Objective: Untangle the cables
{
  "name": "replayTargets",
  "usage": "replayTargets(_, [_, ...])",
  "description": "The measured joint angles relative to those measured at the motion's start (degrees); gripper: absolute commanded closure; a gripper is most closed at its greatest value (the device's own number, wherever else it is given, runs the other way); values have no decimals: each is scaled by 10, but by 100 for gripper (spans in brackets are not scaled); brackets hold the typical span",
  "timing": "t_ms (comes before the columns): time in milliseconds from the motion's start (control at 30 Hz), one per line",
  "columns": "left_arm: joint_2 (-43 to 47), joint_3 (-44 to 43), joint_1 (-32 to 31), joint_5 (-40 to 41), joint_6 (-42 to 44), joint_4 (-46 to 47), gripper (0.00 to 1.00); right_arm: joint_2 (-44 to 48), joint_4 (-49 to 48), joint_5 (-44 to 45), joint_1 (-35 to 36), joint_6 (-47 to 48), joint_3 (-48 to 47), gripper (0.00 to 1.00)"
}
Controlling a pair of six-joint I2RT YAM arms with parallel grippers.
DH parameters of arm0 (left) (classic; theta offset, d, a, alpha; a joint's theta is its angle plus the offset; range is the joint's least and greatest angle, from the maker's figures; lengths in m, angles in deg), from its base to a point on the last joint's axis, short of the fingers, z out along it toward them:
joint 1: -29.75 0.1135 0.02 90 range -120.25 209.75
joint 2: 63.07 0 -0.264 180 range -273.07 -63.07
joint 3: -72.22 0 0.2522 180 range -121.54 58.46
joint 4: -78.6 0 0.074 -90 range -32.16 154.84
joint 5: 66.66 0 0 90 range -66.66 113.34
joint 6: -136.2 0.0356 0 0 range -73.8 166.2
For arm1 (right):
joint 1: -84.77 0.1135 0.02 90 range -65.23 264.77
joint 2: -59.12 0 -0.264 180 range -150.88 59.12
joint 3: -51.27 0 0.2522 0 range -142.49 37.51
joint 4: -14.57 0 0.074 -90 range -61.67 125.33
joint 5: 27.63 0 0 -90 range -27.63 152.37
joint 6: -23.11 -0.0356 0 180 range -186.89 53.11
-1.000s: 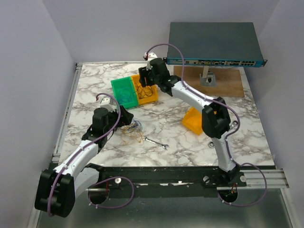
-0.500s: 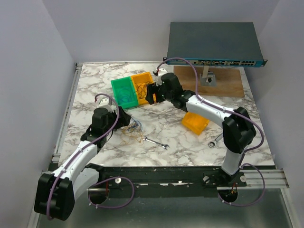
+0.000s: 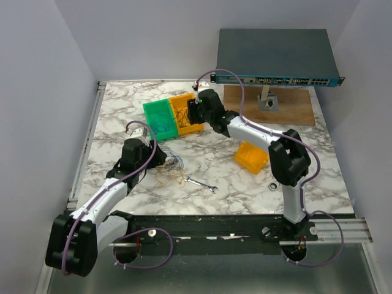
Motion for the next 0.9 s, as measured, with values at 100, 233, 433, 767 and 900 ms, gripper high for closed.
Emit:
replayTargets(100, [13,0,0,0,5,0,50,-37,3,24,0,1,-37,56])
replayTargets(233, [24,0,0,0,7,1,51,-65,6,62,0,3,-70,59])
replayTargets(433, [24,0,0,0,7,0,51,-92,7,90,0,12,-112,65])
replayTargets(767, [27,0,0,0,7,0,52,-137,17,94,0,17,-138,94])
replayTargets(900, [27,0,0,0,7,0,52,-143,25,89,0,17,-139,99])
